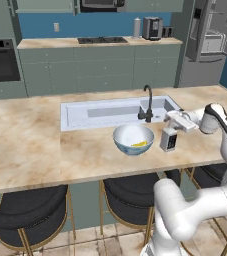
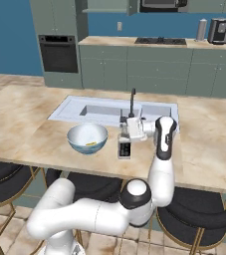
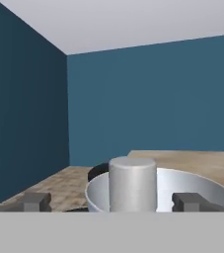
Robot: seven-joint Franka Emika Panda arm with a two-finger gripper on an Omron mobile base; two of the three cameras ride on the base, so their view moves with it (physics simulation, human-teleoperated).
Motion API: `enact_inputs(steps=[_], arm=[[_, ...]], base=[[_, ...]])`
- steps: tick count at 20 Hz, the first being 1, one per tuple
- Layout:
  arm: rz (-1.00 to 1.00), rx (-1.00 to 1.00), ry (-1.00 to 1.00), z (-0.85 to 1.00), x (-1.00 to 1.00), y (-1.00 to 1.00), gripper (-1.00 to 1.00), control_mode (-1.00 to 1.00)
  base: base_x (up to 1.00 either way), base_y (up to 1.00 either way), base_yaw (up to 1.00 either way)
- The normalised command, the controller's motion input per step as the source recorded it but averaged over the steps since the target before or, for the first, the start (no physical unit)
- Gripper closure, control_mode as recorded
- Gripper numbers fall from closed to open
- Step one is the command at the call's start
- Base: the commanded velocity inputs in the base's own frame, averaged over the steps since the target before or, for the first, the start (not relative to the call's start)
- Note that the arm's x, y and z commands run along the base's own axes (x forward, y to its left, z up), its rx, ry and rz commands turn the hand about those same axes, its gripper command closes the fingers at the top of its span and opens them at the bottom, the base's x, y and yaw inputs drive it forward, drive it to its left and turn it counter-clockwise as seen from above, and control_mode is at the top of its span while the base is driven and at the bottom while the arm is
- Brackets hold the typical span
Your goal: There is a bowl on the dining counter. Grab a lemon wedge from the fridge and place it in the bowl. Then get the liquor bottle and glass cup from the cabinet and place them next to the bowl.
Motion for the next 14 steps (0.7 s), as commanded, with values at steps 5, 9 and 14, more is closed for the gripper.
enact_inputs(steps=[5,9,14], arm=[[-0.02,0.0,-0.04,0.41,-0.21,-0.26,-1.0,-1.0],[-0.05,0.01,-0.04,0.31,-0.23,-0.21,-1.0,-1.0],[-0.05,0.01,-0.09,0.42,-0.61,0.0,-1.0,-1.0]], base=[[0.0,0.0,0.0],[0.0,0.0,0.0],[0.0,0.0,0.0]])
